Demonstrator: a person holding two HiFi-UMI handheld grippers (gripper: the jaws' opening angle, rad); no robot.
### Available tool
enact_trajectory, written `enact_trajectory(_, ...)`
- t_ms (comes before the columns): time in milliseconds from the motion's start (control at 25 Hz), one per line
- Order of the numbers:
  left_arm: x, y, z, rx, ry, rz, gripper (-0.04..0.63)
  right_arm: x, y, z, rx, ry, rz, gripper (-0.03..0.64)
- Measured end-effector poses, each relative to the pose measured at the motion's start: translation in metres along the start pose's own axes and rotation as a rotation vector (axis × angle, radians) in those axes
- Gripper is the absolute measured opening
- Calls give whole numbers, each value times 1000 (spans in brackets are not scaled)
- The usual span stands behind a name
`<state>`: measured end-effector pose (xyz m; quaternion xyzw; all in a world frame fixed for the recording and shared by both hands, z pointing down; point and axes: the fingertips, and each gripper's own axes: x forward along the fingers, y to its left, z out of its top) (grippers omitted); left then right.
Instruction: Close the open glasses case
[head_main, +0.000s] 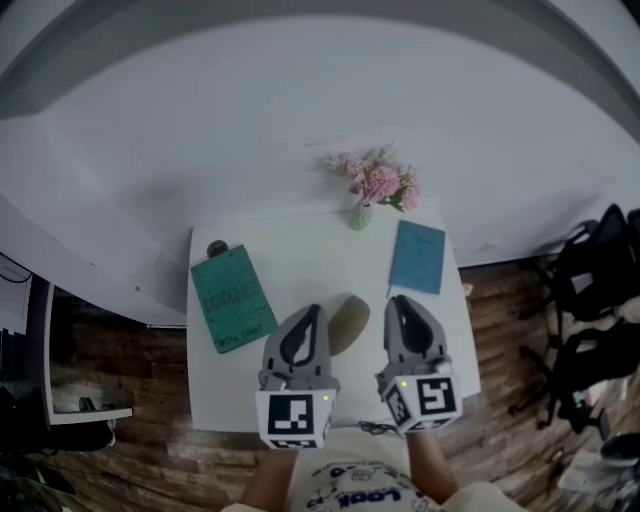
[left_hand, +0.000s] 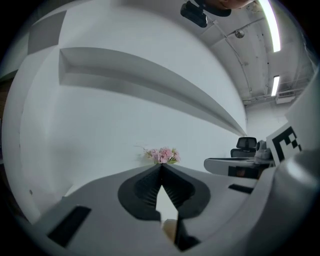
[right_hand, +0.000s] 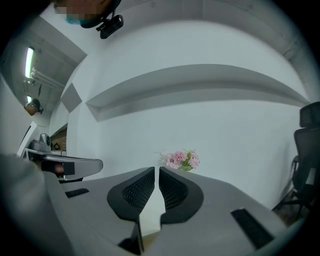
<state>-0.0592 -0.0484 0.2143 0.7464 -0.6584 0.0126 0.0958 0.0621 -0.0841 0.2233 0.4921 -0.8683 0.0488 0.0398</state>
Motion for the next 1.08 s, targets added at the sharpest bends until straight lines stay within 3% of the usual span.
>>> enact_trajectory(1080,-17,-5,4,22,-9,22,2,-22,-1,-1,-44,-8,-29,23)
